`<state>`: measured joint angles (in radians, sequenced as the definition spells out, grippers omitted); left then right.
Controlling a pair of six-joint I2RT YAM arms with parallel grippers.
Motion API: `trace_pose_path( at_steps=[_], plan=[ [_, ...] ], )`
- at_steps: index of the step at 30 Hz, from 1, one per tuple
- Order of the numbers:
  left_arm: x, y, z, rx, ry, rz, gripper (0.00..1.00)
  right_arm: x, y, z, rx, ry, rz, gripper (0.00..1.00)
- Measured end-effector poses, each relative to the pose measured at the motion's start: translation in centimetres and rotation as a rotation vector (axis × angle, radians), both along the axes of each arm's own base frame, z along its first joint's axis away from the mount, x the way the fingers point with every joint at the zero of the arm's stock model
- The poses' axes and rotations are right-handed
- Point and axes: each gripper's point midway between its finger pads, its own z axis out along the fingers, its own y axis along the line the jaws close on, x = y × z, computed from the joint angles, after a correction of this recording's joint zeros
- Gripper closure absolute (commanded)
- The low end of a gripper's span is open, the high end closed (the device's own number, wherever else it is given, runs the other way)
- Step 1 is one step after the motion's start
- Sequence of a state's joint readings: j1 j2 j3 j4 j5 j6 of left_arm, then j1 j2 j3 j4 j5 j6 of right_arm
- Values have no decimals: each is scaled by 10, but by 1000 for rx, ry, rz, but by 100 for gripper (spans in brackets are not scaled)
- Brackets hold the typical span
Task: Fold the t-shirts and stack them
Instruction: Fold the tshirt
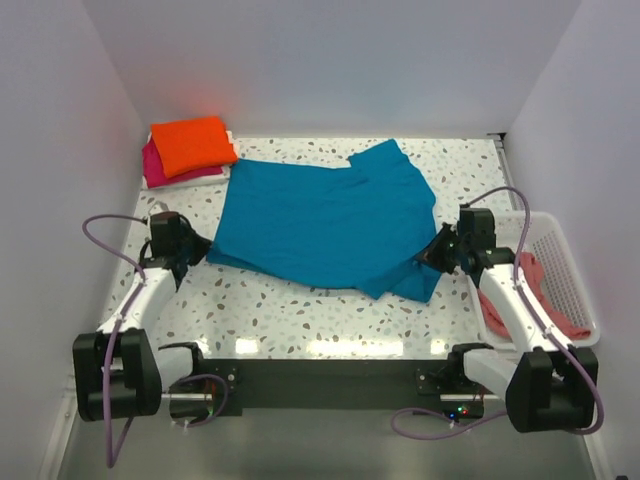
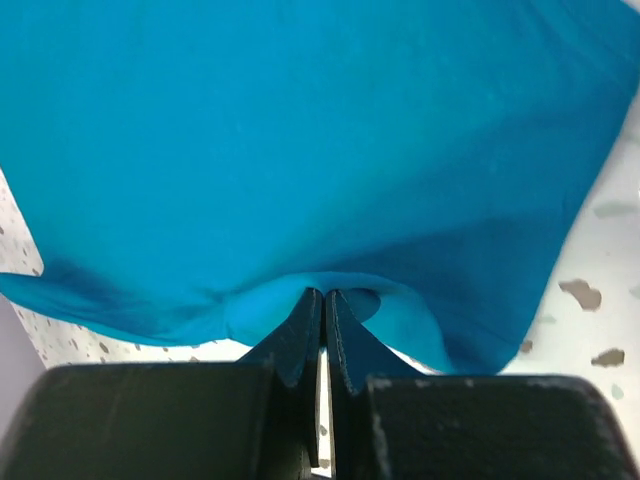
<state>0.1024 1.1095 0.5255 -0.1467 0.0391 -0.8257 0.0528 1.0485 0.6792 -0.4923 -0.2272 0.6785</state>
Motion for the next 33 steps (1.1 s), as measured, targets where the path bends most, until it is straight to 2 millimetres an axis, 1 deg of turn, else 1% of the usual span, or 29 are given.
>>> trace_pose_path(
  at_steps=[4,6,9,14,15,16,18,23,27,33],
  plan=[
    [26,3,13,3,-23,2,100,28,1,8,-1,-9,0,100],
    [35,4,13,2,-19,2,100,40,2,9,-1,-14,0,100],
    [46,5,6,-1,2,3,100,56,3,3,-1,-2,-1,100],
    [64,6,-1,-7,28,2,100,71,3,-6,-6,27,-5,100],
    [67,6,2,-8,20,0,100,73,2,-6,-7,26,-7,100],
    [71,6,-1,-11,26,-1,100,77,2,-5,-8,23,-8,100],
    [79,6,1,-13,20,-4,100,84,1,-3,-15,15,-15,100],
    [89,7,5,-13,9,-7,100,95,-2,4,-24,-13,-29,100],
    [97,7,9,-15,-1,-12,100,99,-7,5,-19,-20,-49,100],
    [98,4,3,-25,12,-23,100,102,-20,1,-12,-25,-90,100]
  ],
)
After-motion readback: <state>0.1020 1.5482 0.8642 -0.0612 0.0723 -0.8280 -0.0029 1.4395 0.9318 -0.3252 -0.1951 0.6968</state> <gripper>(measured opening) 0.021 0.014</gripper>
